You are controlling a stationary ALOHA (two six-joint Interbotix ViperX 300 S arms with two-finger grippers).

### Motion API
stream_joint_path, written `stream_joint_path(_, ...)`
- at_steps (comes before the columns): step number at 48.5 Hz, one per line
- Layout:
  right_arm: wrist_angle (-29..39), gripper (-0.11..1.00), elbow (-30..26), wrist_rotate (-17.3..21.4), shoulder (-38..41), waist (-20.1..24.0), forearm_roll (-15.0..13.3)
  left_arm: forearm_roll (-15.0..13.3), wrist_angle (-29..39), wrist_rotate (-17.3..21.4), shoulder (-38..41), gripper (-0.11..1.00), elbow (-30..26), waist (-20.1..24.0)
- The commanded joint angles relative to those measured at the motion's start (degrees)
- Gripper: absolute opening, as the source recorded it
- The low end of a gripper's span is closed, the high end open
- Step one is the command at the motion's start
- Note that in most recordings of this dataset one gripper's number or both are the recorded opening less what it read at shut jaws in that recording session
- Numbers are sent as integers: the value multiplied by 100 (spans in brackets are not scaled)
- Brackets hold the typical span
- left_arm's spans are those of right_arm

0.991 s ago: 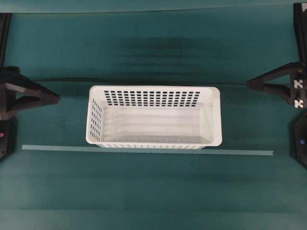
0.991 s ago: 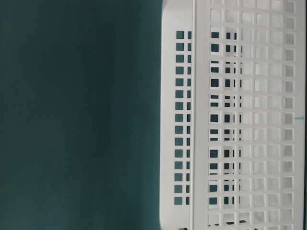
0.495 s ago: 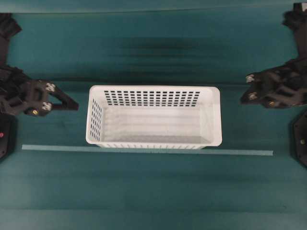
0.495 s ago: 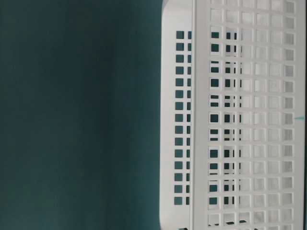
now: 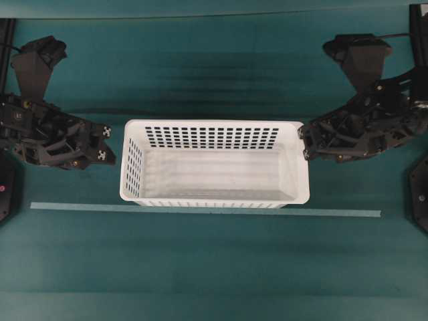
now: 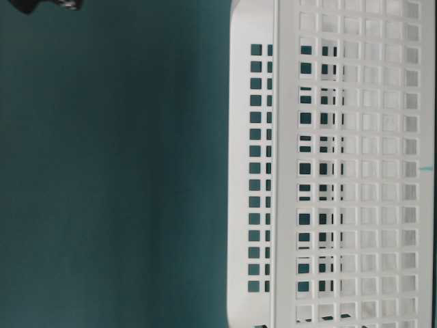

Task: Lift the white basket with both hands.
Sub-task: 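Move both grippers inward toward the basket's left and right short rims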

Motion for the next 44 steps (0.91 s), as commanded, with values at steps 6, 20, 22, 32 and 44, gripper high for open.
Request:
stream_joint_path(6,-316,2,-70,-44,141,0,-18,18,299,-9,97,-5,-141,35)
stream_joint_path(20,-501,17,-44,-26,149,-18,-18,18,299,-9,62,-3,-88,-9)
stream_joint_path(22,-510,22,-44,-18,149,-26,-18,18,299,-9,70,-2,-88,-9)
stream_joint_path(32,-492,70,-18,35,246,-53,26,18,264,-9,70,20,-53,-18)
stream_joint_path(44,-483,94,-26,369,501,-62,62,18,237,-431,220,89,18,-26)
